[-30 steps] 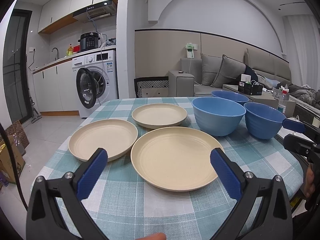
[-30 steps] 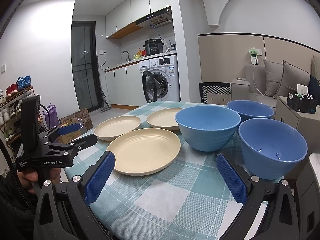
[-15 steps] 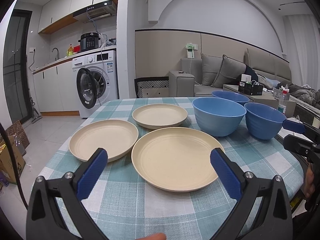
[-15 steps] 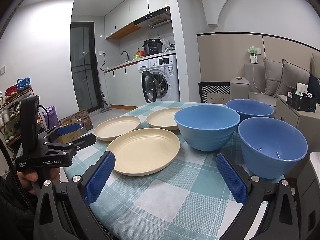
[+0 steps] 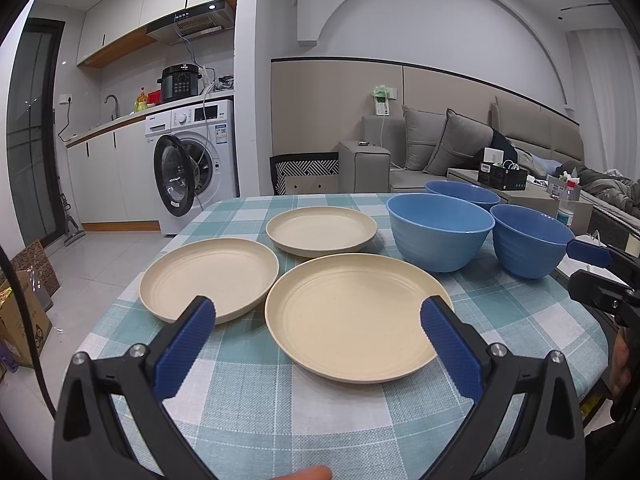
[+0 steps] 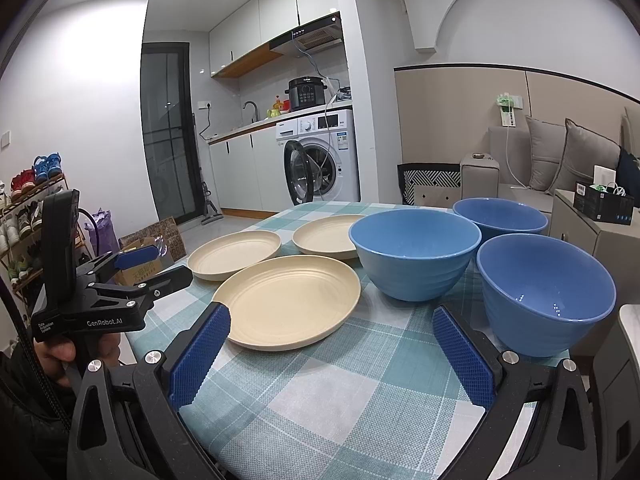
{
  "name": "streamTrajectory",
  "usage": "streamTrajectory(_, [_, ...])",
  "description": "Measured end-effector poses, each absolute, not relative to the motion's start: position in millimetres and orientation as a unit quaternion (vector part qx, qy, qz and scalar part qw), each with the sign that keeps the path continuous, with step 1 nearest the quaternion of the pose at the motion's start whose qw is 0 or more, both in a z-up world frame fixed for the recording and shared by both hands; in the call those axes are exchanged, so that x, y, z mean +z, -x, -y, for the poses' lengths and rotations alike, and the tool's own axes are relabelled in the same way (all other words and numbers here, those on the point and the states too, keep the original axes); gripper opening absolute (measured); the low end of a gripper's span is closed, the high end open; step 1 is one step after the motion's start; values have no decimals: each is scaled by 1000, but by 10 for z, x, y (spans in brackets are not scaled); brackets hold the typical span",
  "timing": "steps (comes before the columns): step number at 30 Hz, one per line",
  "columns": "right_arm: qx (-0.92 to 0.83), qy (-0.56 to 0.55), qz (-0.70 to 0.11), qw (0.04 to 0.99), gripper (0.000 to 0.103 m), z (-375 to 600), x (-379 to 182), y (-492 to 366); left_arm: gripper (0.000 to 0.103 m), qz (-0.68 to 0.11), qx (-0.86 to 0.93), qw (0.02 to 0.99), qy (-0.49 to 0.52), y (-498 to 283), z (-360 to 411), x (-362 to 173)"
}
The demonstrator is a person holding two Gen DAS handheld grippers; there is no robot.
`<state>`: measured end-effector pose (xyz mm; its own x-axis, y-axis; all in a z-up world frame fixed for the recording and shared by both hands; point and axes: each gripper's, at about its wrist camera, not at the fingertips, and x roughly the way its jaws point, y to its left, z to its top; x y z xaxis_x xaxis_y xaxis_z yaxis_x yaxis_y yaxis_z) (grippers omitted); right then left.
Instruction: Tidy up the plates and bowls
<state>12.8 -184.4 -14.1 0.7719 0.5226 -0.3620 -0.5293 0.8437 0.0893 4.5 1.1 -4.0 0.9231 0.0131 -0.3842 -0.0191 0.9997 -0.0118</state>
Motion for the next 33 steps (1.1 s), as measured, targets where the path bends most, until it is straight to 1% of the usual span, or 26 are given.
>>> streamTrajectory(18, [278,15,-190,941,103,1847,-155,-138,103,-195,8,981,6,-40,-32,-40])
streamTrajectory(33, [253,32,-195,947,103,1805,-48,-138,103,-195,-8,981,4,-57,-14,83])
